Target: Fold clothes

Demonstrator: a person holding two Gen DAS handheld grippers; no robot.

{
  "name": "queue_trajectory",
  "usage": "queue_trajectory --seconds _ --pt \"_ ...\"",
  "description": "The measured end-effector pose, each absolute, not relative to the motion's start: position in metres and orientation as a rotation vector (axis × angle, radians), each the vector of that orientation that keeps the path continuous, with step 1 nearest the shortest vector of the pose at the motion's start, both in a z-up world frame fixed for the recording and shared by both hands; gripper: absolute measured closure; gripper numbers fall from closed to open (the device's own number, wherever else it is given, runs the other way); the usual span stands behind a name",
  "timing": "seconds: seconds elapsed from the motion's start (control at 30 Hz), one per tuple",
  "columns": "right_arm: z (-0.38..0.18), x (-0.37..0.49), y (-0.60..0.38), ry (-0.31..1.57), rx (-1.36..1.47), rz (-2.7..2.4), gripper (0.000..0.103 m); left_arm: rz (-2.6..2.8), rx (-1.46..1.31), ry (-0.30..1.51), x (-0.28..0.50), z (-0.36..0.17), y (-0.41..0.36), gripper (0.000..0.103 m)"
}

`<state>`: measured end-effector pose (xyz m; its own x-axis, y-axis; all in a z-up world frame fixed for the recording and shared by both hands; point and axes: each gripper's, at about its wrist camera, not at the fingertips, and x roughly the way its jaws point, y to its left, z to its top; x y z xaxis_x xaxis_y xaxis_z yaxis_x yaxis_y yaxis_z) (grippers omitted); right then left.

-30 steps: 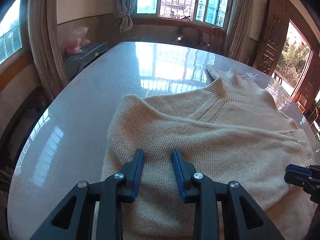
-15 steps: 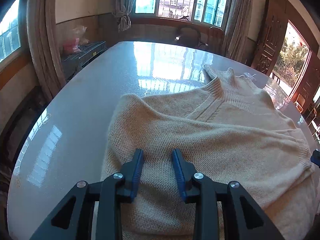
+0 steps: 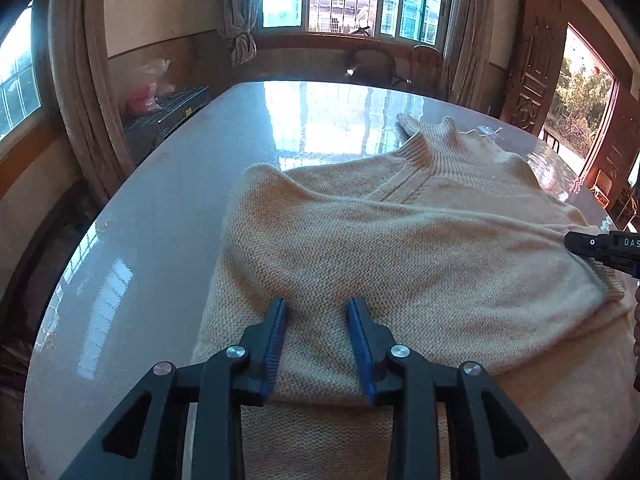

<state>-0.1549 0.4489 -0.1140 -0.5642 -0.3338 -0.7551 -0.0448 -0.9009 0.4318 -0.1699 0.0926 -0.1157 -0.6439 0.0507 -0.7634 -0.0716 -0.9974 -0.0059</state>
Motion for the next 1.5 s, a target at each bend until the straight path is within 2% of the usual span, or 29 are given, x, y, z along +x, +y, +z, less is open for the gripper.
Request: queue_trajectory --seconds 0.07,0.2,0.3,0.5,0.6,0.63,0.67,0.8,0.83,0.87,1.0,1.23,1.3,1.43,1.5 --pt "-0.114 -0.149 0.473 -0.678 1.364 -2.625 0.101 2.807 -1.293 0.105 -0.170 -0.117 0.098 0.066" --pt "-0.093 -0.133 0.480 -0.676 1.309 -2.651 0.094 2.813 -1.333 0.123 -0.175 -0.111 0.104 0.066" --pt "-0.076 -0.118 0.455 -0.561 1.234 -2.560 0.091 2.816 -1.332 0.108 -0.181 -0.101 0.110 0.068" --pt "-0.096 -0.109 0.406 -0.349 1.336 -2.481 0.089 2.812 -1.355 0.134 -0.204 -0.108 0.107 0.068" --pt "-0.107 -0.102 0.427 -0.442 1.366 -2.522 0.089 2.807 -1.318 0.121 -0.208 -0.113 0.089 0.064" --pt "-0.108 -0.098 0.438 -0.496 1.349 -2.539 0.089 2.813 -1.309 0.119 -0.207 -0.114 0.083 0.059" --pt "-0.110 -0.097 0.448 -0.521 1.352 -2.573 0.093 2.820 -1.311 0.106 -0.207 -0.115 0.078 0.057" --pt "-0.111 -0.093 0.479 -0.703 1.384 -2.607 0.095 2.800 -1.341 -0.003 -0.211 -0.114 0.060 0.057" --pt "-0.104 -0.094 0.476 -0.685 1.384 -2.627 0.095 2.797 -1.357 -0.032 -0.212 -0.111 0.057 0.059" --pt "-0.097 -0.094 0.472 -0.663 1.382 -2.649 0.090 2.806 -1.361 -0.065 -0.213 -0.107 0.057 0.060" --pt "-0.074 -0.109 0.433 -0.539 1.313 -2.603 0.090 2.774 -1.261 -0.240 -0.219 -0.085 0.068 0.060" --pt "-0.097 -0.164 0.375 -0.353 1.400 -2.472 0.088 2.751 -1.326 0.123 -0.243 -0.105 0.110 0.060" --pt "-0.107 -0.171 0.385 -0.340 1.428 -2.483 0.088 2.749 -1.335 0.124 -0.244 -0.115 0.101 0.056" --pt "-0.110 -0.170 0.430 -0.498 1.410 -2.518 0.091 2.719 -1.276 0.136 -0.241 -0.113 0.093 0.054" --pt "-0.104 -0.174 0.442 -0.502 1.425 -2.548 0.087 2.723 -1.294 0.146 -0.246 -0.108 0.096 0.055"
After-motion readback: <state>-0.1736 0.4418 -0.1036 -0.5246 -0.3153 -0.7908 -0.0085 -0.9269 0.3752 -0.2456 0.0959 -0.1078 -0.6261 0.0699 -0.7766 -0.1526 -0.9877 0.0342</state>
